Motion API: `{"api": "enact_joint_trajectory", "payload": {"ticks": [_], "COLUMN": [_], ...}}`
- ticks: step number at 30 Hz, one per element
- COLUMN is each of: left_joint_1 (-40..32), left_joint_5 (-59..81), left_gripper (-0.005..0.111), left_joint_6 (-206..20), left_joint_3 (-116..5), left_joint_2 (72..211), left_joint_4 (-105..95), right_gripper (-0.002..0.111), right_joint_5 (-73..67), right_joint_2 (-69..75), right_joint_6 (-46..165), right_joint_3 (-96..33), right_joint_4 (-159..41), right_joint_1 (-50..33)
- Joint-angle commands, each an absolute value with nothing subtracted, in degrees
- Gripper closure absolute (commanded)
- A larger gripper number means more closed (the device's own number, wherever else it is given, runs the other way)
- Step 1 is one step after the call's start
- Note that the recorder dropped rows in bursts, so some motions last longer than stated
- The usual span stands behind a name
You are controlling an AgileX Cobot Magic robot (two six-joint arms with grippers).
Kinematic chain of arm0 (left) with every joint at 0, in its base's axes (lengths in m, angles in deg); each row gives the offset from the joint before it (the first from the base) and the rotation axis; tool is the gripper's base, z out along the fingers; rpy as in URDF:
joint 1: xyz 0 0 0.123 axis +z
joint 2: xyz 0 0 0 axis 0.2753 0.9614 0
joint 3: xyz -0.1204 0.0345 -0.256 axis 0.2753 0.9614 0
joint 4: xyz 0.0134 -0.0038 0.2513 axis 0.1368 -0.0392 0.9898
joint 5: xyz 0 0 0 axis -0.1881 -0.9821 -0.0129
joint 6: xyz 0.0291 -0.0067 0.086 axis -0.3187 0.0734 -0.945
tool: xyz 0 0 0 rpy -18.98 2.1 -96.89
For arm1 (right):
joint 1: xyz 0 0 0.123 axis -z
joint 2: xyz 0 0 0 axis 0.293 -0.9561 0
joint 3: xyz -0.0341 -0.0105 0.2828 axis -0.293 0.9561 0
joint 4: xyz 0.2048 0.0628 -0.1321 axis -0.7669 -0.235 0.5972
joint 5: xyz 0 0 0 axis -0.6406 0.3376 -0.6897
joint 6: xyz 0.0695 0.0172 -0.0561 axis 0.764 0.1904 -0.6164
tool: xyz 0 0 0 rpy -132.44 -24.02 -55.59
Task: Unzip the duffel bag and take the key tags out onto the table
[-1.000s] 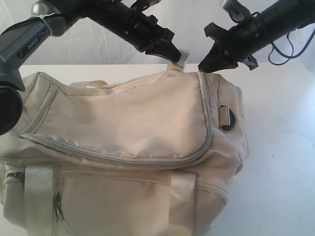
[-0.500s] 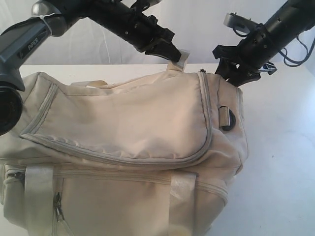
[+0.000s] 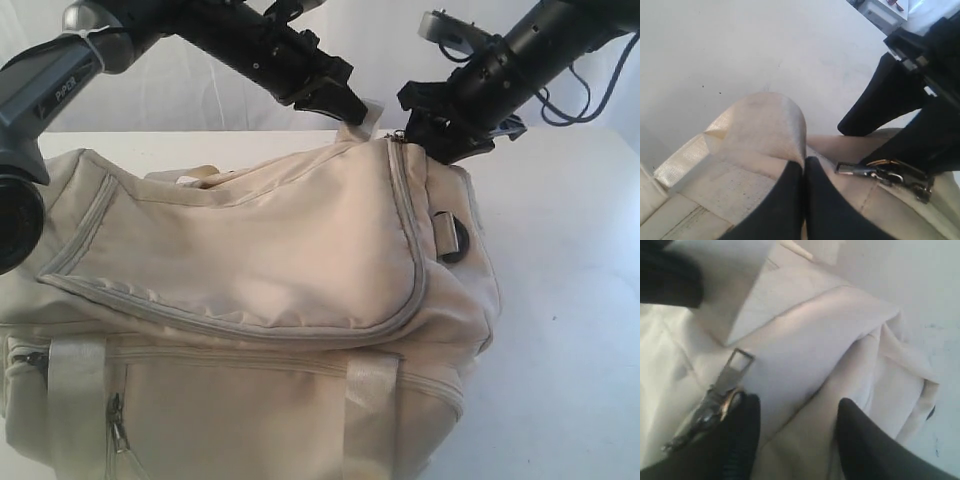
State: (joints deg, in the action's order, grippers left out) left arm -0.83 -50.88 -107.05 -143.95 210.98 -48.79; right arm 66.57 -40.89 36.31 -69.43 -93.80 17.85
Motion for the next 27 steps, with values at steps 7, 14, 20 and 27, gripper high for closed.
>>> {"api": "enact_joint_trajectory", "payload": {"ticks": [7, 14, 20, 27], "left_joint_1": [-0.7, -0.7, -0.7, -0.7], "left_joint_5": [-51.0, -51.0, -51.1, -51.1], "left_gripper": [0.107, 0.107, 0.107, 0.107], "left_joint_6": [-107.2, -107.2, -107.2, -107.2], "left_joint_3": [-144.6, -144.6, -144.6, -144.6], "left_joint_2": [209.8, 209.8, 209.8, 209.8], "left_joint_4": [-50.9, -50.9, -50.9, -50.9], "right_gripper": [0.062, 0.062, 0.048, 0.047], "right_joint_5": [67.2, 67.2, 67.2, 67.2], "right_joint_2": [-35.7, -34.9, -34.6, -34.3], "right_joint_6": [34.3, 34.1, 34.4, 35.8], "right_joint_3": [-69.2, -69.2, -69.2, -69.2], "right_joint_4": [-101.1, -100.4, -96.4, -92.7], "right_joint_1": [17.5, 17.4, 17.4, 14.0]}}
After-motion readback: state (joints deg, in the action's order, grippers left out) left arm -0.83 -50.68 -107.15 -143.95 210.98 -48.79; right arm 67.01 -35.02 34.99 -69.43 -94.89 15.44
